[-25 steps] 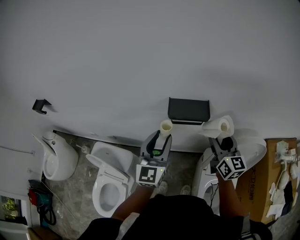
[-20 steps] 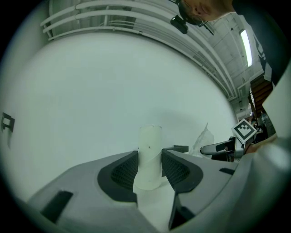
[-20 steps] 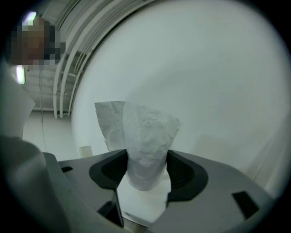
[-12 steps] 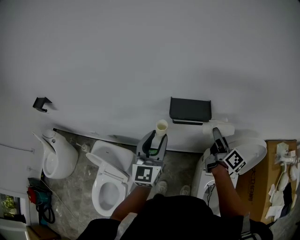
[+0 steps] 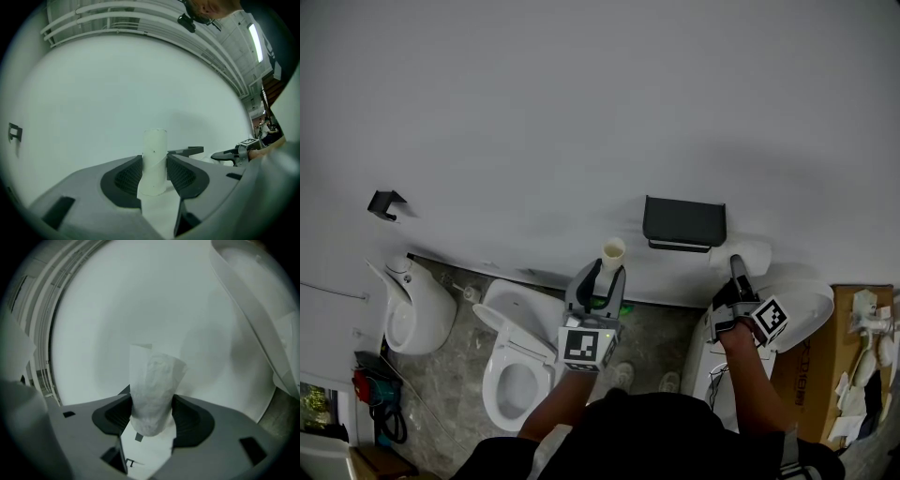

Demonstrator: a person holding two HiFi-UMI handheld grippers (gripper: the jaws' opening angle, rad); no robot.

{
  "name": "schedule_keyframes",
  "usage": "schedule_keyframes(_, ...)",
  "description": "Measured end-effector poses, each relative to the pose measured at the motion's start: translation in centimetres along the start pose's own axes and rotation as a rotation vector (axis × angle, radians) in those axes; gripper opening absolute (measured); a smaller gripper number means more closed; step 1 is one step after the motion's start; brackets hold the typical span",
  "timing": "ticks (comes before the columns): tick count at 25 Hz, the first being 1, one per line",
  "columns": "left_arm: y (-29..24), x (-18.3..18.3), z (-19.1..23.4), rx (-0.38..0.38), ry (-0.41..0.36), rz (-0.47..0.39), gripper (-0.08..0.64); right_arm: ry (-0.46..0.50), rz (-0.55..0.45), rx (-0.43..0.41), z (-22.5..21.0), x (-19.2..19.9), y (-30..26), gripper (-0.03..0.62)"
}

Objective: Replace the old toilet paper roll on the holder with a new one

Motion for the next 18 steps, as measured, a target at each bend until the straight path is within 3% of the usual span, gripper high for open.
schedule_keyframes(8,0.2,0.7,0.3,0.001,0.001,0.018,0.161,0.013,0.019,0.006,0.3,0.9,-1.2,0.261)
schedule_keyframes(18,1.1,0.8,1.1,-0.026,0.002,0.021,0.161,-0.088,0.062,-0.027,0.7,3.5,-2.7,0.261)
Point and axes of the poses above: the fingertips, and each gripper's own axes: y backward along the fingers, z to its left, x out of its underside, the point moved 3 cm from there along y, backward along the fingers, and after that the axes turned 7 degrees about y, right-handed, at the moved point
